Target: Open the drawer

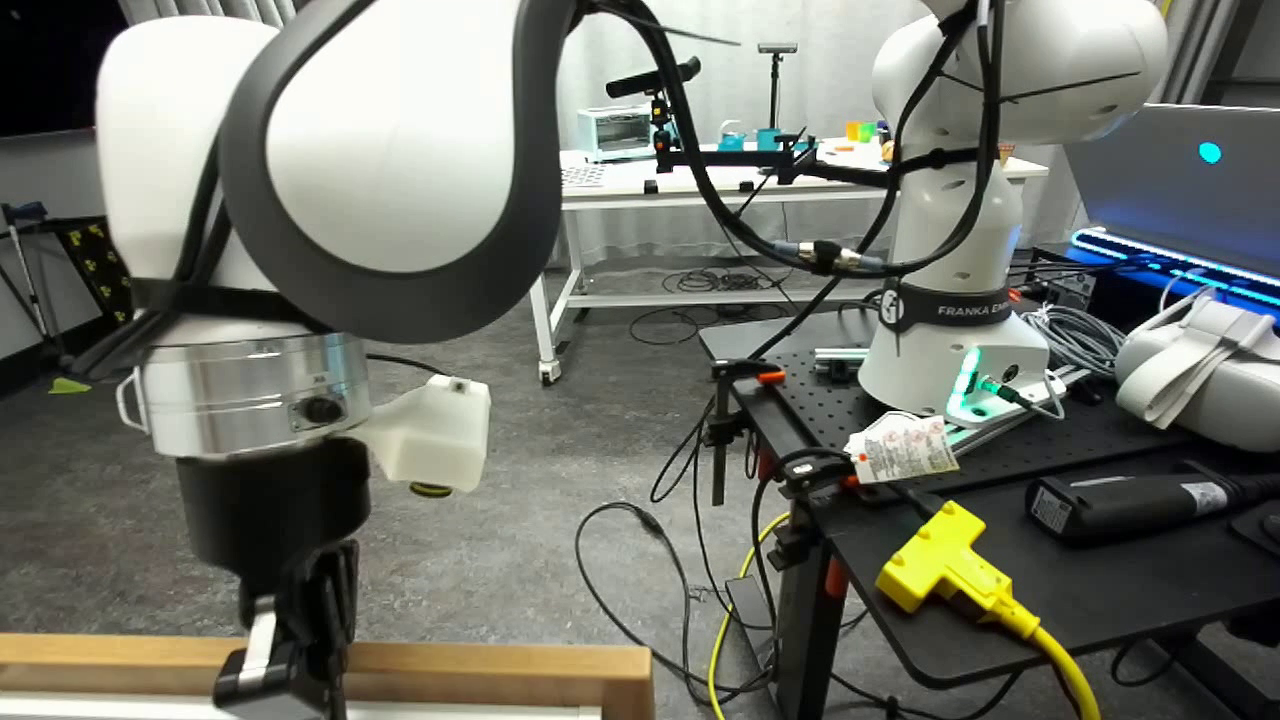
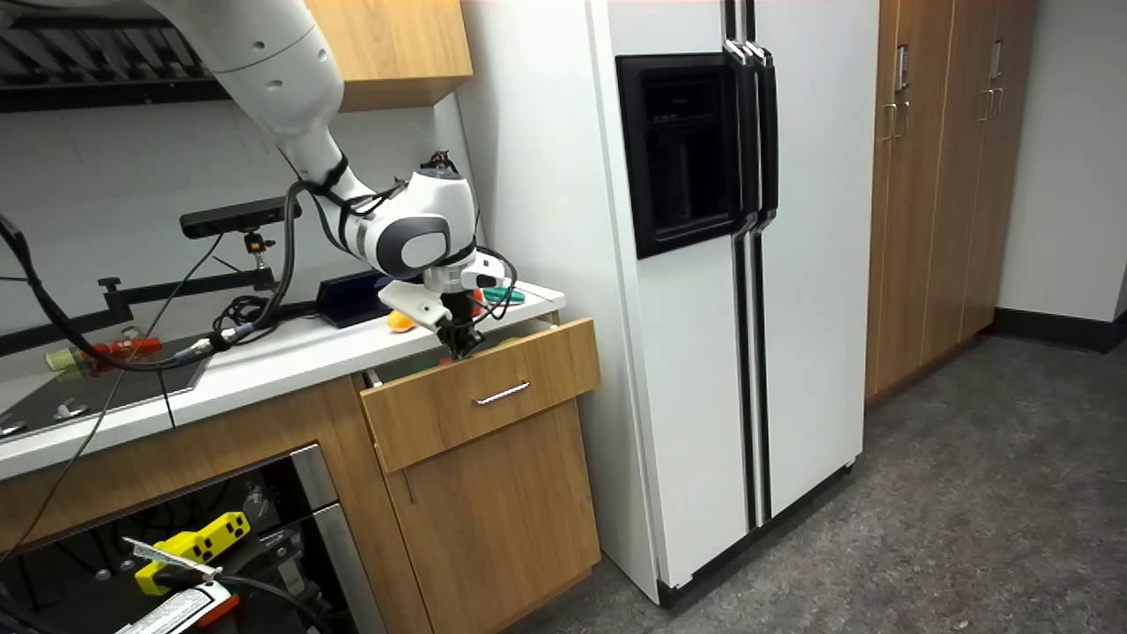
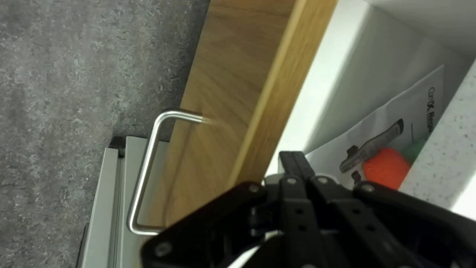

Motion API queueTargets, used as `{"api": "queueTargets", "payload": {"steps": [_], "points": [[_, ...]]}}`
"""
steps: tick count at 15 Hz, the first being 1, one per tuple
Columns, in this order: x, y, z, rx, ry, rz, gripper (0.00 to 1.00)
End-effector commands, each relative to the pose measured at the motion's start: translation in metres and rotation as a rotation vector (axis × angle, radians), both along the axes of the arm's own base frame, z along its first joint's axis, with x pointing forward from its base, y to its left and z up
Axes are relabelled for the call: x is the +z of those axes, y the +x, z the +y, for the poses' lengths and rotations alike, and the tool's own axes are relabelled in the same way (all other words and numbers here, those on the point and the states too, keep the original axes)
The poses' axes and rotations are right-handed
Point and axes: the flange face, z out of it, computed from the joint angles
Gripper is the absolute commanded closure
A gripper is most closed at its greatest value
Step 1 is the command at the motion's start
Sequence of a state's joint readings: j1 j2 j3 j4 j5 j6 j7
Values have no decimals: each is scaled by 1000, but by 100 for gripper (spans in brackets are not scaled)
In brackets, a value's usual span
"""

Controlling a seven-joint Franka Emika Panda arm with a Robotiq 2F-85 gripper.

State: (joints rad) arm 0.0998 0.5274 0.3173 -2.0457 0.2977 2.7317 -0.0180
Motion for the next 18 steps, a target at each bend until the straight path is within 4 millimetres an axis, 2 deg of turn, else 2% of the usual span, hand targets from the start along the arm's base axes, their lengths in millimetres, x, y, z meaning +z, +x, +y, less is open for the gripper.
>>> {"api": "queueTargets", "payload": {"steps": [1,7,10,16,17,18], "points": [[9,-2,-12,58,-104,9,100],[23,-17,-43,145,-318,46,100],[31,-32,-62,181,-420,82,100],[26,-60,-90,128,-478,139,100],[22,-75,-121,103,-478,149,100],[22,-78,-129,81,-480,151,100]]}}
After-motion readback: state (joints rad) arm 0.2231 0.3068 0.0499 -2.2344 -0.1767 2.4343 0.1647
